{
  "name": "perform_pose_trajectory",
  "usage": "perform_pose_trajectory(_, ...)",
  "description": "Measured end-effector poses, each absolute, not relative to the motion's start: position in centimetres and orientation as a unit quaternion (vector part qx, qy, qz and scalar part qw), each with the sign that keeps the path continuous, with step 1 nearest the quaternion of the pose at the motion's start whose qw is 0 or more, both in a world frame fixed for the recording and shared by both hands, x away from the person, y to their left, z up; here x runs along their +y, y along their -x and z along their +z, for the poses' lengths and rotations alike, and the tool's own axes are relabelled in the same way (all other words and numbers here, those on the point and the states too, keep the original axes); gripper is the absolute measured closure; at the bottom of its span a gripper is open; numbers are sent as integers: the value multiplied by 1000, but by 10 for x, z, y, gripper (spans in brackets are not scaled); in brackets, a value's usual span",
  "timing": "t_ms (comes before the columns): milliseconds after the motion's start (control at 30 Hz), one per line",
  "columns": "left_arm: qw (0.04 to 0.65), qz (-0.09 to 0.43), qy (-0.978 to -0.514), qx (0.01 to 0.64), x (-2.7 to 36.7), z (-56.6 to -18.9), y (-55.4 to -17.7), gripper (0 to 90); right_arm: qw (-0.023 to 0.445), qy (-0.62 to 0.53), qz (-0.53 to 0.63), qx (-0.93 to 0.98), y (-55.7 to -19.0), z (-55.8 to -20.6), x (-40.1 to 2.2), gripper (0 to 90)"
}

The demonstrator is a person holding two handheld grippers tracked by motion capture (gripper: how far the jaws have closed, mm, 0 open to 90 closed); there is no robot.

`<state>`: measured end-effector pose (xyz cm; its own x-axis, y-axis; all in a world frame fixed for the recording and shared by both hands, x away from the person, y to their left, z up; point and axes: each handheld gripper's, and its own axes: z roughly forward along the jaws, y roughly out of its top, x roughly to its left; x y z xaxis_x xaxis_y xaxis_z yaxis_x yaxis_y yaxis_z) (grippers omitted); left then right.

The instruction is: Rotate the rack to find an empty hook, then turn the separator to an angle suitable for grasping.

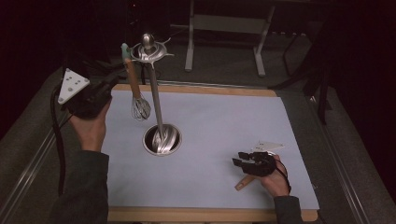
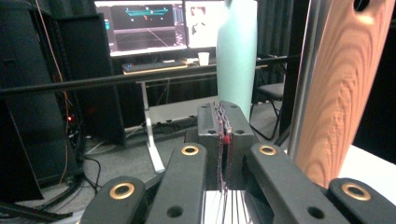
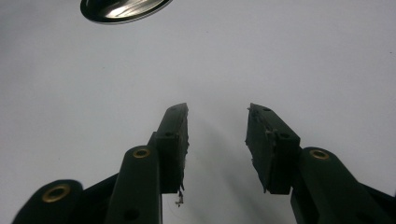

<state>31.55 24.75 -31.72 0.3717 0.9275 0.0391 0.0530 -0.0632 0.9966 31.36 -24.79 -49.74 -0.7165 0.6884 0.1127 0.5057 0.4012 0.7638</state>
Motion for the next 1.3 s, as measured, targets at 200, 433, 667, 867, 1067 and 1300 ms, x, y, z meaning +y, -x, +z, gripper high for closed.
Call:
perform_pose_trajectory(200, 547, 380, -622, 412, 252, -333, -313, 879, 111, -362, 414, 828, -314, -497, -250, 579)
perform_pose_trajectory(433, 534, 358, -638, 424, 254, -369, -310, 867, 118, -371, 418, 821, -316, -494, -258, 578)
perform_pose_trajectory(667, 522, 336, -647, 441, 255, -408, -302, 856, 134, -387, 431, 804, -315, -485, -276, 578)
perform_pose_trajectory(867, 509, 316, -656, 460, 255, -444, -293, 848, 141, -390, 431, 802, -311, -478, -286, 603)
perform_pose_trajectory(1067, 487, 292, -676, 471, 253, -475, -285, 815, 136, -390, 416, 810, -305, -481, -295, 653)
perform_pose_trajectory(1300, 477, 271, -681, 485, 250, -502, -276, 788, 127, -379, 378, 835, -297, -493, -303, 745)
